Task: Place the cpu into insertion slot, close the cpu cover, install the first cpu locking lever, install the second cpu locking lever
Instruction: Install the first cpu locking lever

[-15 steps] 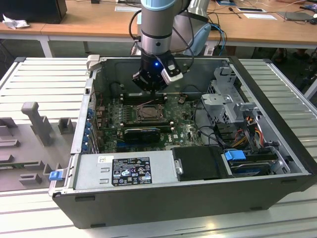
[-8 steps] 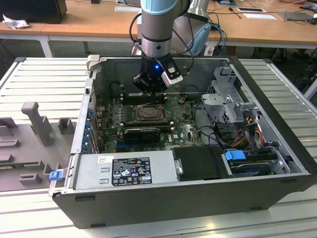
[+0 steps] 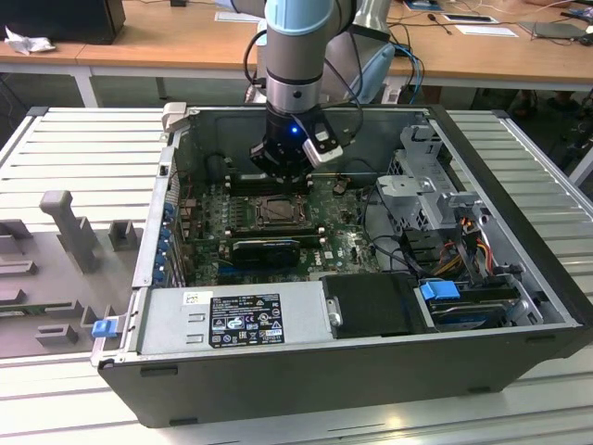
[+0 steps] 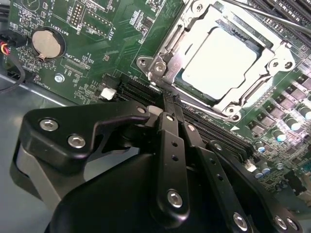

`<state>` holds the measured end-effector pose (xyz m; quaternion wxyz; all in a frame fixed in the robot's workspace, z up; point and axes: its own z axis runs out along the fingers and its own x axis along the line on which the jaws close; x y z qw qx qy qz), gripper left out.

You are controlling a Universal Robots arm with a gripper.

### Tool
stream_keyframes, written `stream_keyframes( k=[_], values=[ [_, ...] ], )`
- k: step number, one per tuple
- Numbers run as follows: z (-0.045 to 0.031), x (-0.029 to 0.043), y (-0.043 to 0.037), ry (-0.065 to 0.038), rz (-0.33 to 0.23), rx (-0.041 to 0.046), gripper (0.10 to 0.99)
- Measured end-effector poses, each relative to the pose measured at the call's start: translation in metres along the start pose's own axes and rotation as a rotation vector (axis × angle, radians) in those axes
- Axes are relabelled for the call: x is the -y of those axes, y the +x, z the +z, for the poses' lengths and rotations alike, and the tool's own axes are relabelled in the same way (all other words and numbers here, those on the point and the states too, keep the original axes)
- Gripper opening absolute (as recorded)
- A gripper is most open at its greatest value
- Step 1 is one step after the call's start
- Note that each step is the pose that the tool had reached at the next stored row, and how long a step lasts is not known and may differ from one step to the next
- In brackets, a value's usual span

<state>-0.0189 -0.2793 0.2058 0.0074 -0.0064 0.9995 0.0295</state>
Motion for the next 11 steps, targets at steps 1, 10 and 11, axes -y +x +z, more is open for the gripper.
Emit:
stream_keyframes(
  k=[1,10,11],
  values=[
    [0.0004,0.0001,-0.0001,0.000,0.000,0.0000,0.106],
    [0.0026,0.0031,-0.0001,0.000,0.000,0.0003,0.106],
    [0.0032,0.0035,-0.0001,-0.001,0.000,0.0002,0.106]
  ],
)
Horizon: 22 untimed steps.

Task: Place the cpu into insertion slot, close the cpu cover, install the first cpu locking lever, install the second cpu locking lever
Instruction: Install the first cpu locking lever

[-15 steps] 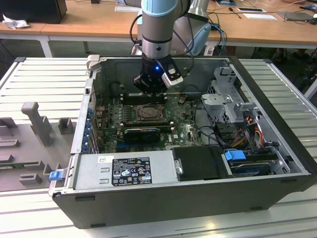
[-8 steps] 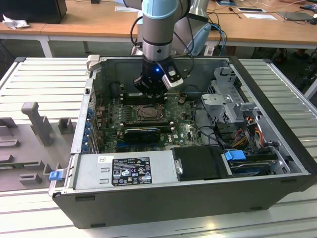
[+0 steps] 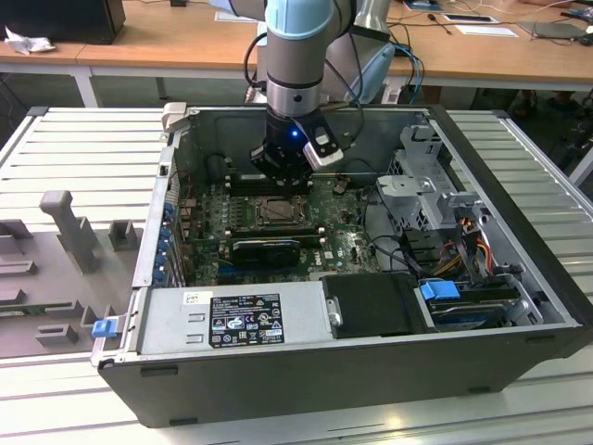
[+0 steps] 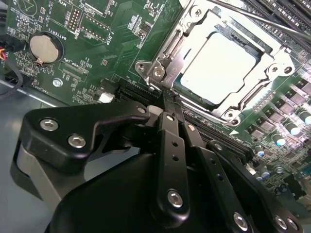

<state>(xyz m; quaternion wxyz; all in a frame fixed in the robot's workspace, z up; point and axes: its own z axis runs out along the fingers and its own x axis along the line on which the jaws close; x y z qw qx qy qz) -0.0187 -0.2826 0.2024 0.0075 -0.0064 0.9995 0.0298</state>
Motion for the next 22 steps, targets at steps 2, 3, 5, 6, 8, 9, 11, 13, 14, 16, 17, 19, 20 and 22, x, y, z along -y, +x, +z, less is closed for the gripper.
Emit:
stream_keyframes(
  k=[2,3,5,6,8,9,11,13,14,16,17,19,20,22],
  values=[
    [0.0012,0.0006,0.0000,-0.001,0.000,-0.0003,0.106],
    [0.0012,0.0006,-0.0001,-0.003,0.000,-0.0004,0.106],
    [0.0014,0.0005,-0.0002,-0.011,0.000,0.0000,0.106],
    [0.0014,0.0005,-0.0002,-0.014,0.000,0.0001,0.106],
    [0.0013,0.0004,-0.0003,-0.018,0.000,0.0002,0.106],
    [0.0007,0.0003,-0.0004,-0.019,0.000,0.0006,0.106],
    [-0.0060,0.0000,-0.0005,-0.018,0.000,0.0001,0.106],
    [-0.0123,-0.0003,-0.0006,-0.018,0.000,0.0002,0.106],
    [-0.0143,-0.0005,-0.0006,-0.018,0.000,0.0002,0.106],
    [-0.0144,0.0014,-0.0006,-0.017,0.000,0.0001,0.106],
    [-0.0145,0.0022,-0.0006,-0.017,0.000,0.0002,0.106],
    [-0.0145,0.0033,-0.0006,-0.017,0.000,0.0002,0.106],
    [-0.0146,0.0037,-0.0006,-0.017,0.000,0.0002,0.106],
    [-0.0146,0.0049,-0.0006,-0.017,0.000,0.0002,0.106]
  ],
)
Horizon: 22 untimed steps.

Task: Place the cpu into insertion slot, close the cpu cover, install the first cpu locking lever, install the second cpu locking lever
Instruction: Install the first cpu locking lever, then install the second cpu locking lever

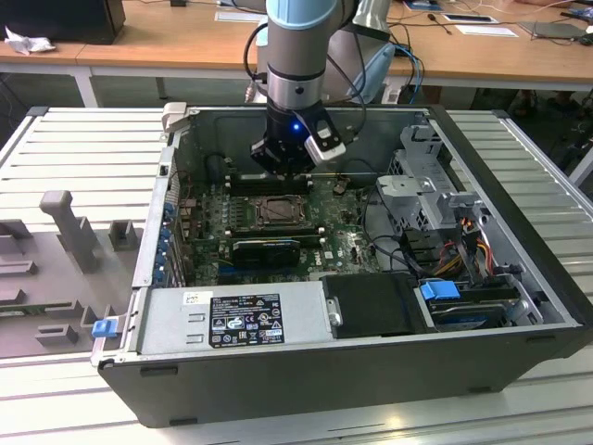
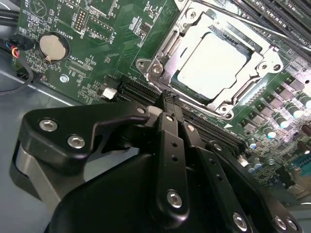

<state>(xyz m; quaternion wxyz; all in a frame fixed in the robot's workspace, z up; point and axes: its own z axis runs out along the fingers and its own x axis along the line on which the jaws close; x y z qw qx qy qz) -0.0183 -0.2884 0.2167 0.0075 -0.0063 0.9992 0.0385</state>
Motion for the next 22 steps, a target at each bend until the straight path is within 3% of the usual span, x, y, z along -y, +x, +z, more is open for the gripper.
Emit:
stream_keyframes(
  k=[4,8,10,19,22],
  values=[
    [-0.0003,0.0021,0.0001,0.000,0.000,-0.0001,0.106],
    [-0.0185,0.0010,-0.0003,0.000,0.001,0.0000,0.106],
    [-0.0224,0.0008,-0.0004,0.000,0.001,0.0000,0.106],
    [-0.0240,0.0135,-0.0003,0.000,0.005,0.0003,0.106],
    [-0.0248,0.0233,-0.0002,0.000,0.004,0.0003,0.106]
  ],
)
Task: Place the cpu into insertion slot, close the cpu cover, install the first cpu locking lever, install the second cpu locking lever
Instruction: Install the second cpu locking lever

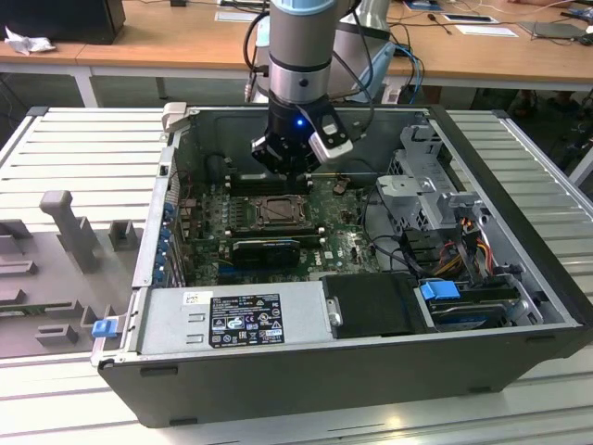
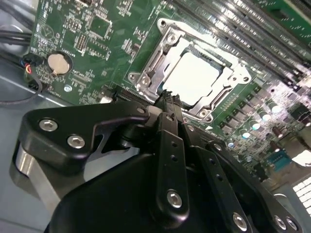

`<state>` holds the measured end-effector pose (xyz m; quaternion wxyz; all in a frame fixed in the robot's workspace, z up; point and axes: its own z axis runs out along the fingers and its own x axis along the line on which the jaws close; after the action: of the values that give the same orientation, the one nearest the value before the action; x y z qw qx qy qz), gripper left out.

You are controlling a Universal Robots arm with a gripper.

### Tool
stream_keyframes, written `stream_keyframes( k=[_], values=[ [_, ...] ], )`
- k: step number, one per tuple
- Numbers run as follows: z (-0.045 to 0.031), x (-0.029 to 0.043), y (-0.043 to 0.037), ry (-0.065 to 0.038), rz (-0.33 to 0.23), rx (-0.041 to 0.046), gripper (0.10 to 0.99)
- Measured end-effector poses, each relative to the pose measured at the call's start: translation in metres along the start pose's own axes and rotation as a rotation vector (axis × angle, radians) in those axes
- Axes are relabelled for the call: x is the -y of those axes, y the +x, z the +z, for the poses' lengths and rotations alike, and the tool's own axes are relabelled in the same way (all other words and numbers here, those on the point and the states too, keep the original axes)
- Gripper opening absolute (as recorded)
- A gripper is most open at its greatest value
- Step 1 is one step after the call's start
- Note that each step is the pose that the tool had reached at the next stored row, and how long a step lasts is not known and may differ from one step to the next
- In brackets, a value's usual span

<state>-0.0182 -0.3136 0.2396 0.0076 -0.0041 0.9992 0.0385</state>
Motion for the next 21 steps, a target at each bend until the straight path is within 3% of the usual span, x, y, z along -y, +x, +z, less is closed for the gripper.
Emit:
stream_keyframes(
  k=[5,14,17,21],
  values=[
    [-0.0047,0.0028,-0.0001,0.000,0.000,-0.0016,0.106],
    [-0.0057,0.0206,0.0001,0.000,0.000,-0.0033,0.106],
    [-0.0059,0.0264,-0.0001,0.000,0.002,-0.0235,0.106],
    [-0.0068,0.0396,0.0003,-0.009,0.002,-0.0250,0.106]
  ],
)
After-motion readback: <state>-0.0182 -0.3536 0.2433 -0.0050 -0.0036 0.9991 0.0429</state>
